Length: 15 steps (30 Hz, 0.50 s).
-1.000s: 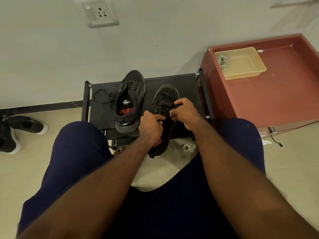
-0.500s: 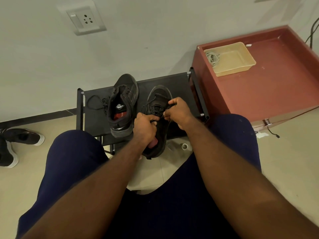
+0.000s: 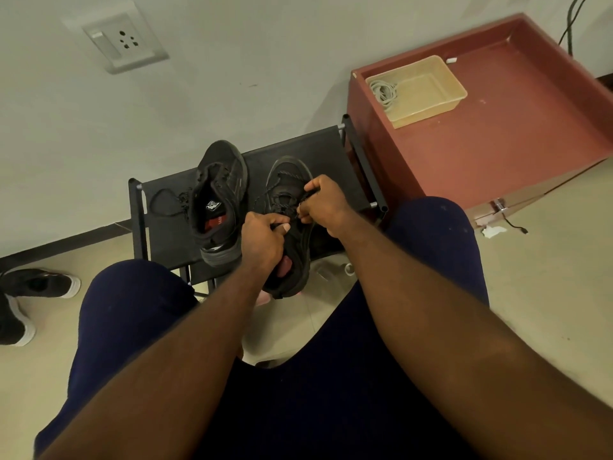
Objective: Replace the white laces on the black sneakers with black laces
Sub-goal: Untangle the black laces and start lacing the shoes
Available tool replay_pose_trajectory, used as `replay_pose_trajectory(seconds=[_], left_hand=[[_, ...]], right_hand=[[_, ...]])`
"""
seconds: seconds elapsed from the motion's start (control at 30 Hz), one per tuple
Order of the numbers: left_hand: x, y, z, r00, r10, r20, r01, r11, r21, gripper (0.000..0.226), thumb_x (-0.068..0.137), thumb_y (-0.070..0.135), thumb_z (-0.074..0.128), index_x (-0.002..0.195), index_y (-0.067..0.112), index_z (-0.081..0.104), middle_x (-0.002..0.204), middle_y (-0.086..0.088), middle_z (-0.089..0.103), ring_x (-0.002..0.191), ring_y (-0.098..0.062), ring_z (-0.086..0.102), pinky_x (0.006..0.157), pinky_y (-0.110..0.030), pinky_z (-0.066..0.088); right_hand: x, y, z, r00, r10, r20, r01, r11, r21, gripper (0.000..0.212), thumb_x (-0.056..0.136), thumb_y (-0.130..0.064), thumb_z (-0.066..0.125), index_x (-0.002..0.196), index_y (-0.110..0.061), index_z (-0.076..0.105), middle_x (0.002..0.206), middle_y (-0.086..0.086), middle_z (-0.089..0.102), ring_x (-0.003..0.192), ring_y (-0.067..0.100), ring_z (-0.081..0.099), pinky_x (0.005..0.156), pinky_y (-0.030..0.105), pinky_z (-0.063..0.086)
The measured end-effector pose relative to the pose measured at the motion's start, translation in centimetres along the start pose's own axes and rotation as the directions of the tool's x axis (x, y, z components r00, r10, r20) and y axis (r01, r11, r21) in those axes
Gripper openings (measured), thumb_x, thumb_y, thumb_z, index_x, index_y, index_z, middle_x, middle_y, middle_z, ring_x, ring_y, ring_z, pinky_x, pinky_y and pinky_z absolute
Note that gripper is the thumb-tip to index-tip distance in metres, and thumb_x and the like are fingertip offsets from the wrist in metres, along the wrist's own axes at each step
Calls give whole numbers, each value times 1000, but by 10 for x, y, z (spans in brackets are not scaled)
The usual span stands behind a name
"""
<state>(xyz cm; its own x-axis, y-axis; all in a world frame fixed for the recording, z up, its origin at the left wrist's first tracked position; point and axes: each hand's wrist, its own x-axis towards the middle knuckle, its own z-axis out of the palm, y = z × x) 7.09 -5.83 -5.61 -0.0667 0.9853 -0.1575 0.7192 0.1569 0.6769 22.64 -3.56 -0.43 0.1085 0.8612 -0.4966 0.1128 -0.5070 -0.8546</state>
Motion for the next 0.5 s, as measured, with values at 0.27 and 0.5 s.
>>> replay_pose_trajectory(seconds=[0.27,0.5], left_hand=[[-2,6,1,1000,-18,-20,18,1000,12,16,85,21,74,95,33,75,109,-1,67,97,-13,65,91,-37,55],[-6,15,-4,999,-22,-31,22,1000,-7,15,87,16,72,99,24,77,105,3,71,94,-9,65,86,-25,52]], right_hand=[[0,1,0,999,21,-27,-21,999,31,37,84,16,60,112,-6,49,81,15,63,62,20,61,50,24,54],[-1,-1,3,1000,10,-25,-9,1000,6,35,84,15,61,107,-9,50,82,15,63,61,20,62,49,24,52]])
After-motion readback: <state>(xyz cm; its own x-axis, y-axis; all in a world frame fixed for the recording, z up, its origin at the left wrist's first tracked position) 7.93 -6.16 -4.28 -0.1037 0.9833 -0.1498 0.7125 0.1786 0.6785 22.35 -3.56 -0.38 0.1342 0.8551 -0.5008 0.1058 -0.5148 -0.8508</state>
